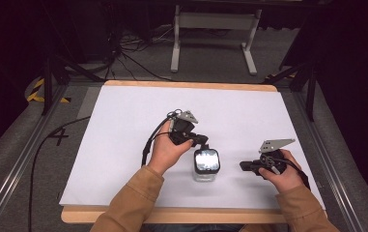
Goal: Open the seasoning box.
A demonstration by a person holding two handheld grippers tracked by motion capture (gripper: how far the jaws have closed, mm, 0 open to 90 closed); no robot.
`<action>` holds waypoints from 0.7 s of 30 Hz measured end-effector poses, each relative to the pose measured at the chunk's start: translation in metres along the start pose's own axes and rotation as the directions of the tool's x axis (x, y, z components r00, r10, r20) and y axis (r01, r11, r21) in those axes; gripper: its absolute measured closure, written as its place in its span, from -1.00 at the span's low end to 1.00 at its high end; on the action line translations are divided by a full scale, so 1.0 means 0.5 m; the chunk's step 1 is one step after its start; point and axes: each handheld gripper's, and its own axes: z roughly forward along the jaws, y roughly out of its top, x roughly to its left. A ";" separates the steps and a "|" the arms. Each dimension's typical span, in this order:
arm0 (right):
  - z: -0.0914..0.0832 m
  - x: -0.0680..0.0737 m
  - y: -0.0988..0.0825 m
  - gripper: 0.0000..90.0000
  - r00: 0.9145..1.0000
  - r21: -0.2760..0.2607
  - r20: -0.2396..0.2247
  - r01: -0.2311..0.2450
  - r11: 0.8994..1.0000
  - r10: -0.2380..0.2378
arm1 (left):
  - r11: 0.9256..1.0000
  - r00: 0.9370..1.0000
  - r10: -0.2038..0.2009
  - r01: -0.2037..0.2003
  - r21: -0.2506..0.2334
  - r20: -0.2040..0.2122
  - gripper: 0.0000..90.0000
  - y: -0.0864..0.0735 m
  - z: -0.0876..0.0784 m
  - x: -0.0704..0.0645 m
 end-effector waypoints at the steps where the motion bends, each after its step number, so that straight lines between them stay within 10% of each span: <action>1: 0.001 0.000 0.000 0.94 1.000 -0.001 0.000 -0.001 1.000 0.001 | 1.000 1.000 0.004 -0.004 0.007 0.000 0.97 0.000 0.003 0.001; 21: -0.001 0.025 0.014 0.92 0.999 -0.026 -0.017 0.033 0.999 -0.033 | 1.000 1.000 -0.016 0.016 0.009 0.008 0.99 -0.003 0.007 0.005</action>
